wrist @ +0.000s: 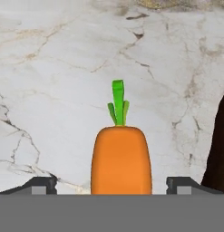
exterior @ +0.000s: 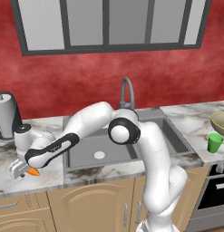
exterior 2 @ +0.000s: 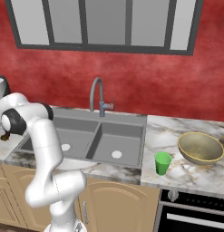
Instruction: Remove the sweet potato and carrot from the sink. Then move the bowl and cup from the counter to the sink for washing.
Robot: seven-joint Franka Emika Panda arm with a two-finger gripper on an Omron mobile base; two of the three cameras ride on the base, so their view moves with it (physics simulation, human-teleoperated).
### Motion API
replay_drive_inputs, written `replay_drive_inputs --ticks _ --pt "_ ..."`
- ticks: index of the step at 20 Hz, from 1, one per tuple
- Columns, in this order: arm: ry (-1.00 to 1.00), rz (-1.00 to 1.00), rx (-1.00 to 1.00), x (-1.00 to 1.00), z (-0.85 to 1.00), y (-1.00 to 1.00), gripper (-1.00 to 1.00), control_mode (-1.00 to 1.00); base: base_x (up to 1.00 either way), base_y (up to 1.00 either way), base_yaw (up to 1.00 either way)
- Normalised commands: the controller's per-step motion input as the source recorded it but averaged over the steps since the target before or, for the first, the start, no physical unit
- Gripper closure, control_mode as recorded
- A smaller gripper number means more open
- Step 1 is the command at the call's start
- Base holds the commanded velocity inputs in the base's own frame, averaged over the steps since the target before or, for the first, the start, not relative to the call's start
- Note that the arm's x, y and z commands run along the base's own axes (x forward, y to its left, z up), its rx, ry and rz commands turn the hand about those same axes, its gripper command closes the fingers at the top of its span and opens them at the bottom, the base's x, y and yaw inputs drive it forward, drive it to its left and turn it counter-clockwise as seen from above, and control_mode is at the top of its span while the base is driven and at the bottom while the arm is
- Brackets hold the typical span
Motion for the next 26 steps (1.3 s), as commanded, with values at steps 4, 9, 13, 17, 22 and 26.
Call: replay_drive_inputs --ticks 4,9,13,17,22,26 --pt "0.02 0.0 0.03 -0.1 0.24 -0.05 -1.0 -1.0 0.0 0.0 0.0" --pt "0.0 0.0 0.05 -0.19 0.38 -0.08 -1.0 -1.0 0.0 0.0 0.0" --pt "0.0 0.0 0.03 -0.3 0.36 -0.2 -1.0 -1.0 0.0 0.0 0.0" --pt "0.0 0.0 0.01 -0.34 0.32 -0.26 -1.0 -1.0 0.0 0.0 0.0" --pt "0.0 0.0 0.0 -0.32 0.27 -0.29 -1.0 -1.0 0.0 0.0 0.0" --pt "0.0 -0.02 0.0 -0.27 0.3 -0.3 -1.0 -1.0 0.0 0.0 0.0"
